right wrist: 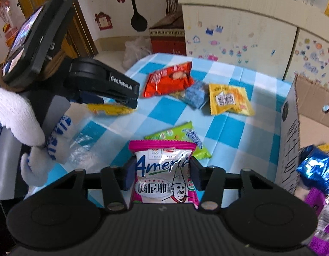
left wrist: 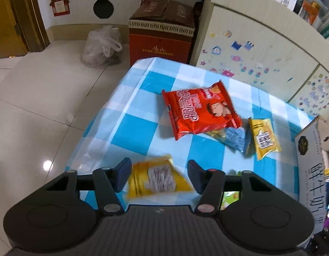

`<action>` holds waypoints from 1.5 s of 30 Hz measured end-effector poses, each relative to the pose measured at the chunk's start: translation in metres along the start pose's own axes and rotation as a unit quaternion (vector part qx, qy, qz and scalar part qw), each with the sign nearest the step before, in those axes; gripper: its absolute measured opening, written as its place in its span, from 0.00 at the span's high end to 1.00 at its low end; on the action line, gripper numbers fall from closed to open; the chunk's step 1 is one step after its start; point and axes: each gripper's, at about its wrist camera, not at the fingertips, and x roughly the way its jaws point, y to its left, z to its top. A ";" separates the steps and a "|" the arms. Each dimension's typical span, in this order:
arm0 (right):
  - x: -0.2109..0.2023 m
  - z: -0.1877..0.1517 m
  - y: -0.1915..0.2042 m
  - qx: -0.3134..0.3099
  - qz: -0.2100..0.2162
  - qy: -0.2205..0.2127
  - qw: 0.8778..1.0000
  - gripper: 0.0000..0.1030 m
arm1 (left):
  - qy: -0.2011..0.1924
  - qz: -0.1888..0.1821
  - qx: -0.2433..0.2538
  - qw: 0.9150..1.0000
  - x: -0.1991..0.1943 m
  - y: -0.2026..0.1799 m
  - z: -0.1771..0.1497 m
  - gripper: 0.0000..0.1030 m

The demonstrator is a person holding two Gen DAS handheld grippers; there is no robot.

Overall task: Organize snacks
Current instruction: 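Close left tool on yellow waffle bag and lift it, then carry waffle bag with left tool while right tool carries pink bag over the box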

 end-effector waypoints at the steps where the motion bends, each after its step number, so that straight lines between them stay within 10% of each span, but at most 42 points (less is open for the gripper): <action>1: -0.004 0.002 -0.001 0.002 0.000 -0.006 1.000 0.50 | -0.003 -0.002 0.000 1.000 -0.003 -0.001 0.001 0.40; 23: -0.021 0.010 -0.020 0.027 -0.013 -0.027 0.999 0.50 | 0.028 0.025 -0.012 0.999 0.039 0.002 -0.006 0.20; 45: -0.038 0.016 -0.021 0.029 -0.013 -0.051 0.998 0.50 | -0.037 0.002 -0.007 0.999 -0.013 -0.014 0.003 0.36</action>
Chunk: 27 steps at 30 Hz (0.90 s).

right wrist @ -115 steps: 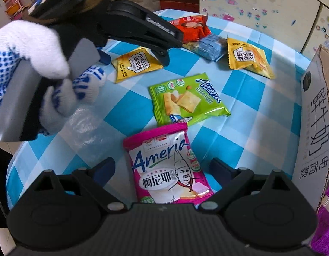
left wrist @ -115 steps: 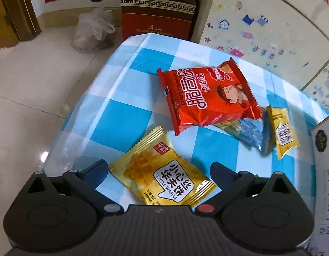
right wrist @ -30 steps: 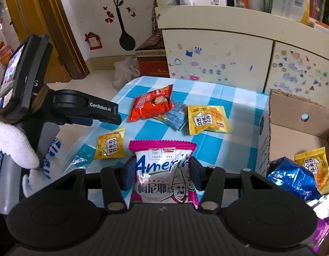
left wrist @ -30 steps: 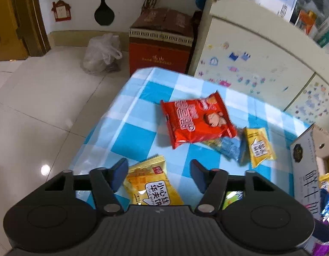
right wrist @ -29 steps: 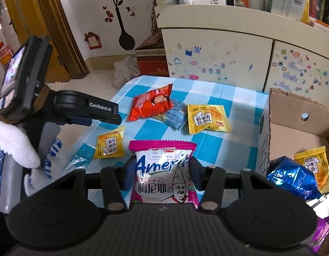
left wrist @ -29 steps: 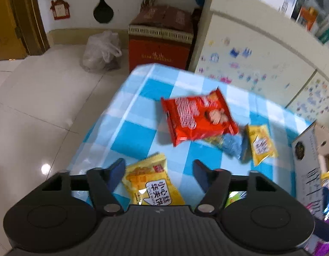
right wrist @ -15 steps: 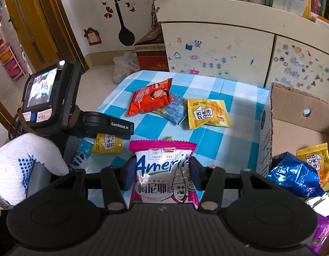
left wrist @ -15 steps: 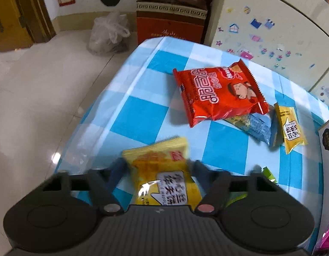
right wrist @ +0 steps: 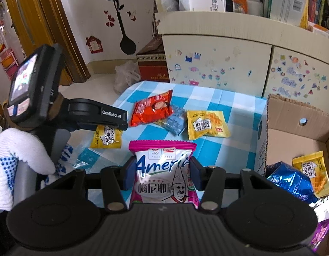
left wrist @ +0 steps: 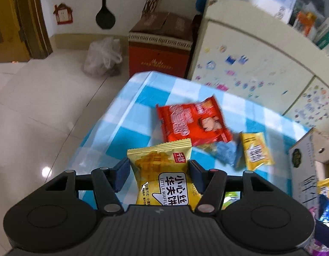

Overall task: Organize snacks
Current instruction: 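Carry waffle bag with left tool while right tool carries pink bag over the box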

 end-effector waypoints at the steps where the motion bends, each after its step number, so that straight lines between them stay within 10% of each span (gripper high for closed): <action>1: -0.002 0.001 -0.001 0.001 0.000 -0.003 1.000 0.50 | -0.006 -0.002 0.003 1.000 -0.004 -0.003 0.001 0.36; 14: -0.037 0.019 -0.024 0.021 -0.026 -0.059 0.998 0.49 | -0.078 -0.016 0.068 0.994 -0.040 -0.043 0.005 0.36; 27: -0.101 0.037 -0.086 0.087 -0.072 -0.140 0.984 0.49 | -0.088 -0.136 0.129 0.978 -0.065 -0.092 -0.006 0.36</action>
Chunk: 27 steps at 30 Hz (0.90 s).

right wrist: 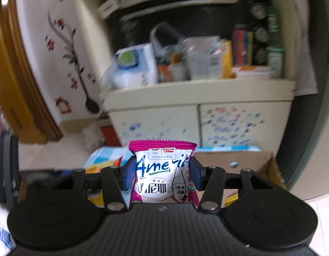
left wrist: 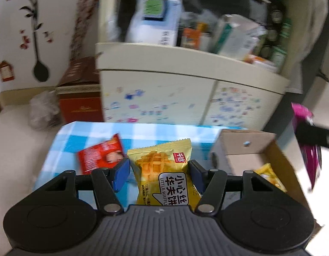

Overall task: Organize snacks
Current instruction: 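Carry waffle bag with left tool while right tool carries pink bag over the box, then drop waffle bag into box with left tool while right tool releases pink bag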

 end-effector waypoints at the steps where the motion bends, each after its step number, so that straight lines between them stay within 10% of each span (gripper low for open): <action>1: -0.004 0.003 -0.006 0.007 -0.004 -0.007 1.000 0.49 | -0.001 -0.010 0.003 1.000 -0.001 -0.004 0.000 0.36; 27: -0.012 0.010 -0.067 0.092 -0.064 -0.016 0.994 0.50 | 0.033 -0.184 0.079 0.979 0.009 -0.110 -0.044 0.36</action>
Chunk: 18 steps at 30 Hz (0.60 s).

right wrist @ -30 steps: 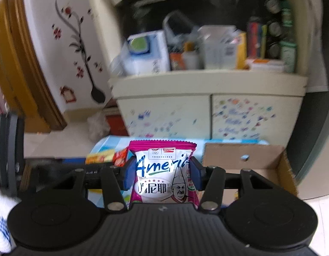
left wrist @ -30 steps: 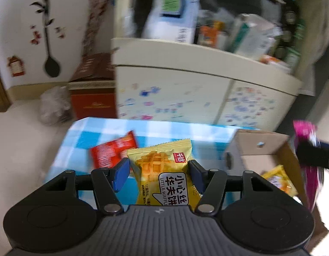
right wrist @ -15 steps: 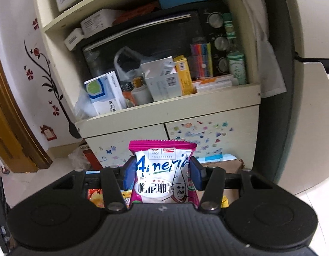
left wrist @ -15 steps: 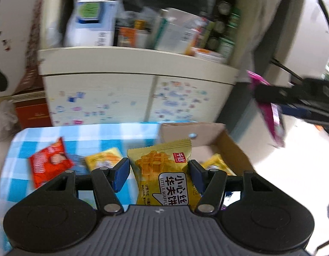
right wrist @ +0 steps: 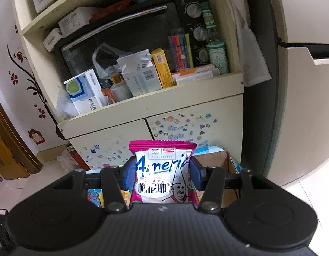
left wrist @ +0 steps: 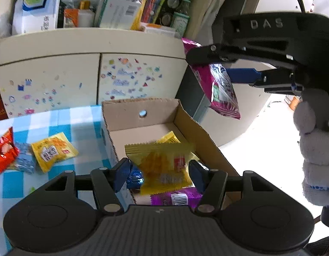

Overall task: Organize snacks
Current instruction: 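Drop waffle bag into box with left tool while right tool releases pink bag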

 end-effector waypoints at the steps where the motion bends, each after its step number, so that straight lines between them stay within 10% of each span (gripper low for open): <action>1: 0.001 0.000 0.000 0.000 -0.001 0.001 1.000 0.50 | 0.001 -0.001 0.002 1.000 0.002 -0.001 0.000 0.36; 18: 0.008 -0.004 -0.004 0.009 -0.027 0.005 1.000 0.25 | 0.003 0.043 0.009 0.999 0.005 -0.005 -0.001 0.08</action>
